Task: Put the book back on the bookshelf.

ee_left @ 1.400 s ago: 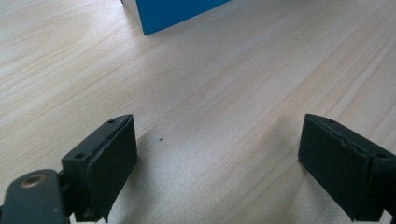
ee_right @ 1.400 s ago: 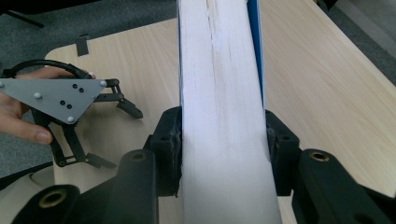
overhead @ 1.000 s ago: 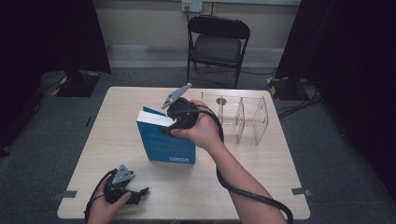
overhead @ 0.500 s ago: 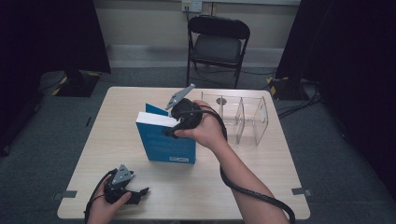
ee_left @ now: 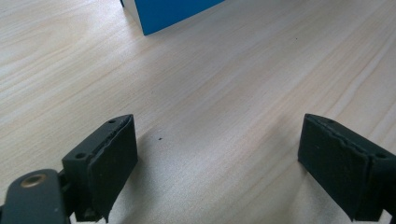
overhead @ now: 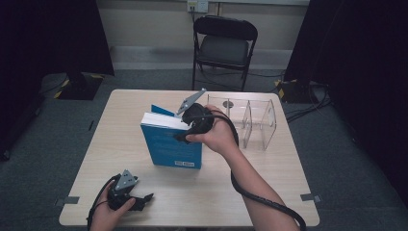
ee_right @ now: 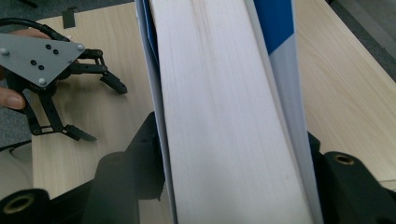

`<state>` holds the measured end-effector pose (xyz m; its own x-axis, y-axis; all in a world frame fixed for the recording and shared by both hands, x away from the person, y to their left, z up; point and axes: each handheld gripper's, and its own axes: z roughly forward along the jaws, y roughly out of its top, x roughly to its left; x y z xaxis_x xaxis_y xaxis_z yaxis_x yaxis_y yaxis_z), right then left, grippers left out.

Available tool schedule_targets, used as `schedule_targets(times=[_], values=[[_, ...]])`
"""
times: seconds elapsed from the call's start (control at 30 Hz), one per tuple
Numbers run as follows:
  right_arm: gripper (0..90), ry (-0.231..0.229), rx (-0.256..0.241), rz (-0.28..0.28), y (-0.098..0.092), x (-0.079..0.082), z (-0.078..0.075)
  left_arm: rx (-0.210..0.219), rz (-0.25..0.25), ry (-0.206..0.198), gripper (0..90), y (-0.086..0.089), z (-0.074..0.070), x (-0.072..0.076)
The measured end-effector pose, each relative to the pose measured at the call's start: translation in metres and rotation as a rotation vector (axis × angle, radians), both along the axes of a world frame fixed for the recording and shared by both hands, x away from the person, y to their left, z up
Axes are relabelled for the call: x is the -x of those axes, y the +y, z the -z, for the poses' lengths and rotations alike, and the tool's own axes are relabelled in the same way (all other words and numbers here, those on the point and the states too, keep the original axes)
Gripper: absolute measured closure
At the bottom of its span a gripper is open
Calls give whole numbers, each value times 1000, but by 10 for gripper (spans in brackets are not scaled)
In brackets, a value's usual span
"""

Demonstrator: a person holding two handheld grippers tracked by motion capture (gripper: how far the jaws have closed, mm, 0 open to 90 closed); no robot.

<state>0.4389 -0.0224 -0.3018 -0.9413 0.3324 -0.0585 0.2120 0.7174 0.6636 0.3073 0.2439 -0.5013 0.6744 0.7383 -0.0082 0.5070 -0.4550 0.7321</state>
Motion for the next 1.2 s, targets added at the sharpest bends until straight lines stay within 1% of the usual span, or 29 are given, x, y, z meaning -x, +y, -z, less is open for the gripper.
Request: schedule_targets(times=[0.07, 0.13, 0.17, 0.2, 0.33, 0.4, 0.43, 0.5, 0.53, 0.63, 0.67, 0.7, 0.73, 0.77, 0.8, 0.83, 0.87, 0.9, 0.93, 1.0, 1.07, 1.13, 1.2], values=[[468, 9, 4, 1, 0, 0, -1, 0, 0, 0, 116, 0, 0, 0], [468, 8, 6, -2, 0, 1, -1, 0, 0, 0, 115, 0, 0, 0], [463, 2, 3, -2, 1, 1, 0, 1, -2, -1, 116, 0, 0, 0], [453, 8, 3, 11, 1, 2, 0, 0, -3, -4, 116, 0, 0, 0], [440, -4, 2, 18, 0, 2, 1, 1, -2, -5, 119, 0, 0, 0], [403, -6, 12, 42, 1, 2, 1, 2, -2, -4, 118, 0, 0, 0], [382, -18, 22, 53, 2, 3, 2, 2, -3, -4, 119, 0, 0, 0], [354, -57, 53, 68, 4, 3, 3, 2, -2, -4, 119, 0, 0, 0], [352, -51, 63, 82, 5, 3, 3, 2, -2, -4, 119, 0, 0, 0], [345, -50, 60, 85, 5, 3, 3, 2, -2, -3, 118, 0, 0, 0], [343, -53, 60, 78, 4, 3, 3, 2, -2, -3, 118, 0, 0, 0], [335, -52, 68, 85, 5, 4, 3, 2, -1, -2, 118, 0, 0, 0], [349, -45, 68, 84, 6, 5, 3, 1, -2, -2, 119, 0, 0, 0], [374, -37, 70, 69, 5, 4, 2, 2, -1, -3, 118, 0, 0, 0], [400, -13, 71, 54, 5, 3, 2, 1, -1, -2, 118, 0, 0, 0], [437, -3, 68, 50, 5, 3, 1, 2, -2, -2, 118, 0, 0, 0], [508, 19, 73, 34, 5, 4, 0, 2, -2, -2, 118, 0, 0, 0], [556, 43, 73, 6, 5, 3, -1, 1, 0, -2, 118, 0, 0, 0], [581, 62, 74, 4, 5, 4, -2, 3, -2, -1, 118, 0, 0, 0], [606, 42, 69, -23, 5, 4, -1, 2, -2, -2, 118, 0, 0, 0], [615, 37, 56, -21, 4, 3, 0, 2, -1, -2, 119, 0, 0, 0], [618, 44, 46, -13, 3, 2, 1, 2, -1, -3, 119, 0, 0, 0], [620, 46, 45, -3, 3, 2, 1, 2, 0, -1, 119, 0, 0, 0]])
